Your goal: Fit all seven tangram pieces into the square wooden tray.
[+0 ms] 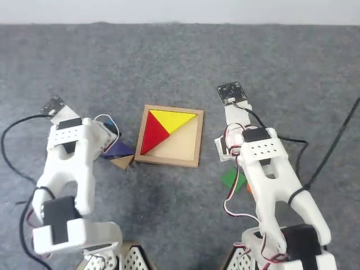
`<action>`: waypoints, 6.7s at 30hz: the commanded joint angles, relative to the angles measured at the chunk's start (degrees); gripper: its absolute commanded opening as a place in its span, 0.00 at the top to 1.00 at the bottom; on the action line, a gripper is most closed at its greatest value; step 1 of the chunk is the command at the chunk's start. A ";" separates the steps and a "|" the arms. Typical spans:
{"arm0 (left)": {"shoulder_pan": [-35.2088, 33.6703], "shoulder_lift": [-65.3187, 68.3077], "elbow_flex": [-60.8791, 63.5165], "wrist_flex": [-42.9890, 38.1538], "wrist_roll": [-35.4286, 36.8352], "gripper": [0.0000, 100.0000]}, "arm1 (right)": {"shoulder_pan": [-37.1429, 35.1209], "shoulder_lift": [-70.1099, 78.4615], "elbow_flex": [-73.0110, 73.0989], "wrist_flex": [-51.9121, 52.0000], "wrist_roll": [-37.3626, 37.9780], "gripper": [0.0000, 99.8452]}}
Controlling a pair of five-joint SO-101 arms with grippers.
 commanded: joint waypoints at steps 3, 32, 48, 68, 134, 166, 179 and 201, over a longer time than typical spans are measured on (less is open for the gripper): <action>4.84 4.13 -5.23 -0.44 1.49 0.71 | -2.42 -3.30 0.53 -1.01 0.62 0.99; 6.15 -4.48 -5.58 9.49 -4.22 0.70 | -2.68 -3.30 0.79 -1.80 0.70 0.99; 4.84 15.47 -16.31 10.11 -1.05 0.70 | -2.68 -3.30 0.79 -1.80 0.70 0.99; 4.84 14.15 -19.74 2.90 -7.82 0.80 | -2.68 -3.30 0.79 -1.80 0.79 0.99; 2.90 15.91 -23.16 10.29 9.23 0.76 | -2.77 -3.30 0.79 -1.80 3.08 0.99; 3.08 27.08 -33.36 16.09 12.57 0.76 | -2.77 -3.30 0.79 -1.80 3.08 0.99; 1.32 27.08 -33.71 15.82 13.80 0.76 | -4.53 -3.30 1.41 -1.89 4.66 0.99; 3.34 27.69 -34.24 16.26 14.42 0.82 | -4.53 -3.30 1.58 -1.89 4.92 0.99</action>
